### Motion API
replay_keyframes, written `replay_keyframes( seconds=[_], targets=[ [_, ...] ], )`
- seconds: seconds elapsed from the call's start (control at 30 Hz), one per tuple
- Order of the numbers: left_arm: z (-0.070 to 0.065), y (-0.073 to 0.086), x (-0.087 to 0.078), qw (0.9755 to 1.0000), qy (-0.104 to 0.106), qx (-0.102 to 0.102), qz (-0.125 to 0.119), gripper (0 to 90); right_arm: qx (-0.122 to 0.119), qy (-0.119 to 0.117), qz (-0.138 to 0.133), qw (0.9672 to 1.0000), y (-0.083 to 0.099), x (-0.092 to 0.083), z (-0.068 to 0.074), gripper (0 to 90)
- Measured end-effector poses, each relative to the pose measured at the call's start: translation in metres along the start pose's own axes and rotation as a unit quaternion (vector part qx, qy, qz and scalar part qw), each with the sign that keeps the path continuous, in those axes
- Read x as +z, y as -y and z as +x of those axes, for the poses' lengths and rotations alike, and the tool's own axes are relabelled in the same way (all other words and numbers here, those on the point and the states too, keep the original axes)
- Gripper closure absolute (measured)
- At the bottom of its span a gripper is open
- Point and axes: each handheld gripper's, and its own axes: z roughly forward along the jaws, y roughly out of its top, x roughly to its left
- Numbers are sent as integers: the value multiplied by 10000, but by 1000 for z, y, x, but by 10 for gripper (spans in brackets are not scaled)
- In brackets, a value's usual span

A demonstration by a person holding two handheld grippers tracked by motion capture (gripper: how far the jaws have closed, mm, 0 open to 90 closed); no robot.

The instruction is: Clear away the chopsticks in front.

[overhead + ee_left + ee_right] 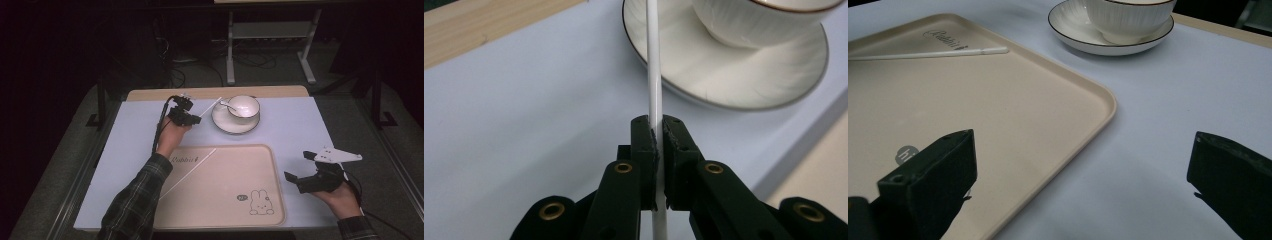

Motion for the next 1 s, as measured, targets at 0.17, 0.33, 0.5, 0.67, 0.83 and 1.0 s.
replay_keyframes(
  seconds=[0.17, 0.33, 0.5, 0.67, 0.83, 1.0],
  targets=[
    [-2, 25, -28, 10000, -11, 71, -27, 848, -5, 8, -13, 10000, 0, 0, 0, 0],
    [-7, 48, -47, 10000, 38, -32, -59, 848, -17, 20, -20, 10000, -1, 0, 1, 0],
    [-16, 64, -61, 10000, 64, -13, -50, 848, -28, 17, -5, 10000, -1, 1, 2, 0],
    [-29, 84, -76, 9999, 143, 16, -50, 848, -45, 14, 1, 10000, -2, 1, 2, 0],
    [-46, 109, -85, 9997, 256, -19, 14, 848, -47, 16, 8, 10000, -2, 1, 3, 0],
    [-62, 125, -81, 9990, 388, 109, 203, 848, -52, 22, 20, 10000, -2, 2, 4, 0]
  ],
)
